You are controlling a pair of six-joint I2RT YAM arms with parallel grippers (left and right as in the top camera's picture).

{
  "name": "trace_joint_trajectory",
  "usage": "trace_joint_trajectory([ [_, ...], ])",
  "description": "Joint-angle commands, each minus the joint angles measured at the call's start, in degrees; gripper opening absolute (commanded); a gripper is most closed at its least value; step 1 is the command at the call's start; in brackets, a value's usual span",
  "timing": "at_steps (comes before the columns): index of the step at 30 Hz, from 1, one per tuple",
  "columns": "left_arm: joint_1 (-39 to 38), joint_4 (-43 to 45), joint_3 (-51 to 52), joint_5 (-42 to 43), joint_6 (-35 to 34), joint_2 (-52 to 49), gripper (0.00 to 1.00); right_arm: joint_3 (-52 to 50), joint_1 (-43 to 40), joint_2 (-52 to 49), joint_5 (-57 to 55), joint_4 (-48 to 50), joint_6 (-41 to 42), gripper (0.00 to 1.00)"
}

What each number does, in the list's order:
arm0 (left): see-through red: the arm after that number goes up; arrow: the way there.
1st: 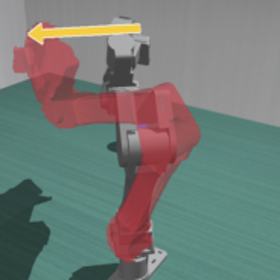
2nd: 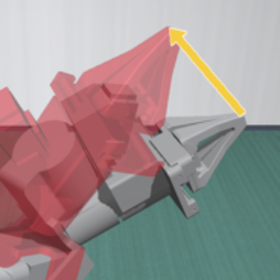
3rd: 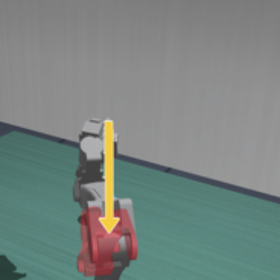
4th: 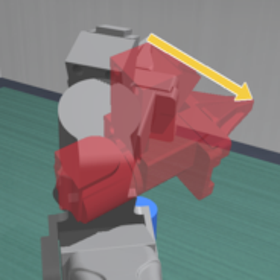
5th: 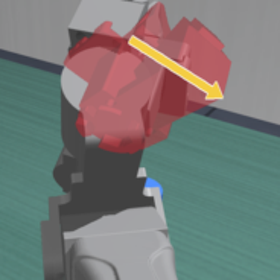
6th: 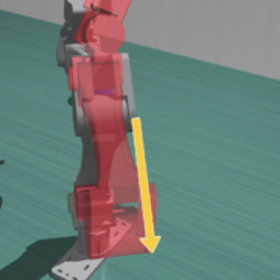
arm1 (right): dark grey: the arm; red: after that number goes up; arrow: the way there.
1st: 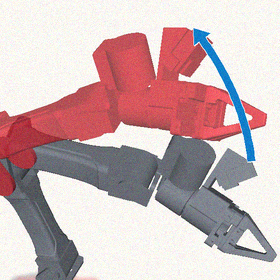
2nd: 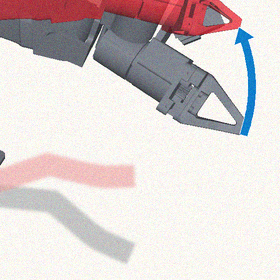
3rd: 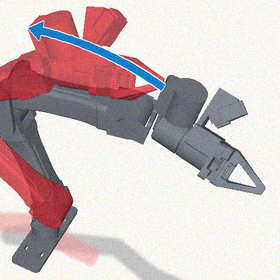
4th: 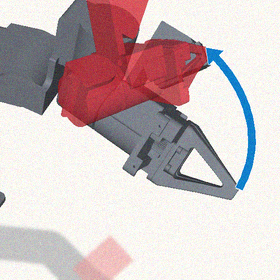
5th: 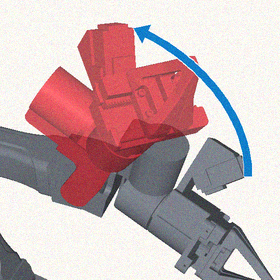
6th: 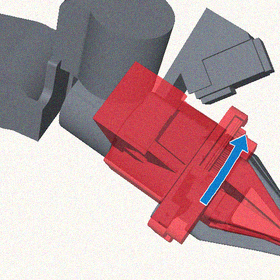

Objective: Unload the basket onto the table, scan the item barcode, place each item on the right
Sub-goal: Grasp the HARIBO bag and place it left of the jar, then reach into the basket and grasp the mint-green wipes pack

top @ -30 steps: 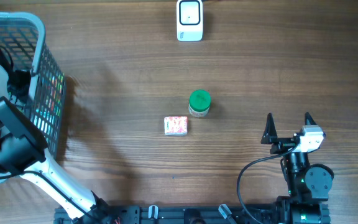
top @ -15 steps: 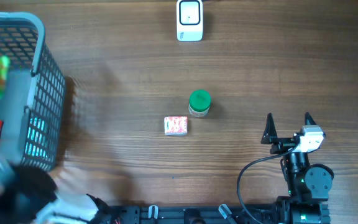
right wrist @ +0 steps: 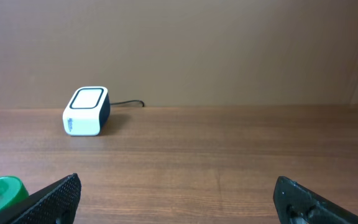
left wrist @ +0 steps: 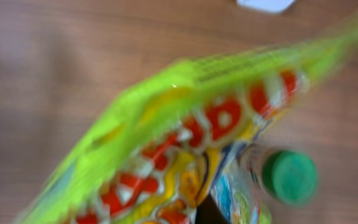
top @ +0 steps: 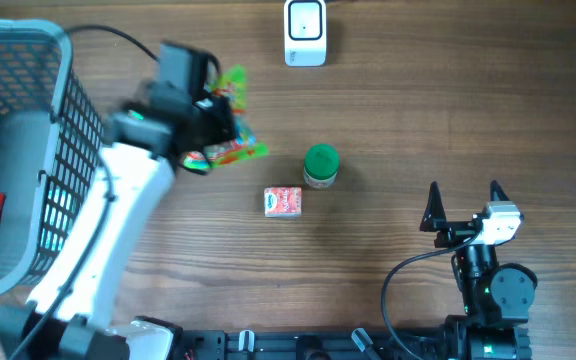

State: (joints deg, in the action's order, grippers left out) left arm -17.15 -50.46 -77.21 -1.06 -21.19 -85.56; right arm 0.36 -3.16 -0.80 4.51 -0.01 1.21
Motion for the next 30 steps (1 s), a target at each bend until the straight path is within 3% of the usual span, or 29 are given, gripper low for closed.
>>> trace_joint_trajectory([
  [1,-2.54,9.7,14.71,-3.48,-4.15,-1.29,0.04,-0.07,-0.09,0.37,0.44,0.15,0.37,1.0],
  [4,-2.56,16.55,22.88,-3.32,-6.93,-1.99,0.04,-0.07,-0.09,0.37,0.44,0.15,0.37,1.0],
  [7,-2.56,18.25,23.74,-3.32,-6.51,-1.99,0.04,-0.07,-0.09,0.37,0.44,0.17,0.37,1.0],
  [8,-2.56,19.3,23.41,-3.32,-6.43,-1.73,0.1,-0.07,-0.09,0.37,0.44,0.15,0.37,1.0],
  [9,-2.56,19.71,22.01,-3.37,-6.19,-1.11,0.63,-0.07,-0.09,0.37,0.44,0.15,0.39,1.0],
  [10,-2.56,18.99,19.8,-3.34,-6.05,-0.31,1.0,-0.07,-0.09,0.37,0.44,0.15,0.39,1.0],
  [13,-2.56,12.83,5.53,-4.28,-2.47,3.43,1.0,-0.07,-0.09,0.37,0.44,0.15,0.37,1.0],
  [15,-2.43,7.65,-6.88,-10.27,-1.05,5.49,1.0,-0.07,-0.09,0.37,0.44,0.15,0.39,1.0],
  [18,-0.9,3.91,-21.24,-28.02,-1.03,8.92,1.0,-0.07,-0.09,0.37,0.44,0.15,0.37,1.0],
  [21,4.17,3.89,-23.3,-44.76,-2.4,13.57,1.0,-0.07,-0.09,0.37,0.44,0.15,0.35,1.0],
  [22,6.97,2.4,-23.3,-46.23,-4.09,14.38,1.0,-0.07,-0.09,0.37,0.44,0.15,0.37,1.0],
  [25,21.55,-7.74,-23.15,-42.64,-17.42,13.7,1.0,-0.07,-0.09,0.37,0.44,0.15,0.37,1.0],
  [30,45.88,-11.19,-23.15,-16.09,-21.49,5.55,1.0,-0.07,-0.09,0.37,0.44,0.17,0.37,1.0],
])
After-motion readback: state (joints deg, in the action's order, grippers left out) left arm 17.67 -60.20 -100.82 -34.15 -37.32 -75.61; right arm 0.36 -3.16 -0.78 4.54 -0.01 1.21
